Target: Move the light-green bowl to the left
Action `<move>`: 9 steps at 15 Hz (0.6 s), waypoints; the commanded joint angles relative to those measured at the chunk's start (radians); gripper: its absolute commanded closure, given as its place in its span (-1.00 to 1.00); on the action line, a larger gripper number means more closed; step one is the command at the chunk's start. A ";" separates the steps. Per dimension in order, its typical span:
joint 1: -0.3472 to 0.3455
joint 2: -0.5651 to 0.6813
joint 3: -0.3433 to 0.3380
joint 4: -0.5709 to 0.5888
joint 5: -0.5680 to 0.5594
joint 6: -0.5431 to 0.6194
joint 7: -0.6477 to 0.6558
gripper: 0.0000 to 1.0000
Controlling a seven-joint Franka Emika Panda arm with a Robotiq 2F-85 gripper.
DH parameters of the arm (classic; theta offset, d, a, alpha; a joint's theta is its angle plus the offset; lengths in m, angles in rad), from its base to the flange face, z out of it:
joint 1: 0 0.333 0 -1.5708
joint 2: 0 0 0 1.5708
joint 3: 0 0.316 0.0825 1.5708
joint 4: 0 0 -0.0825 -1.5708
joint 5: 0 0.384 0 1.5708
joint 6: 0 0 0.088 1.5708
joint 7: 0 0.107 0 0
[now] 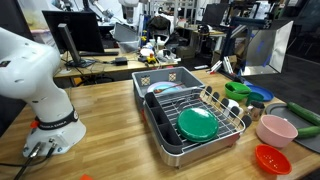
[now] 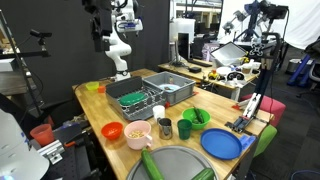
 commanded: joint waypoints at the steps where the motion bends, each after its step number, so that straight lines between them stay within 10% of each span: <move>1: -0.015 0.050 -0.046 -0.037 0.066 0.105 0.017 -1.00; 9: -0.039 0.092 -0.044 -0.050 0.040 0.125 0.058 -1.00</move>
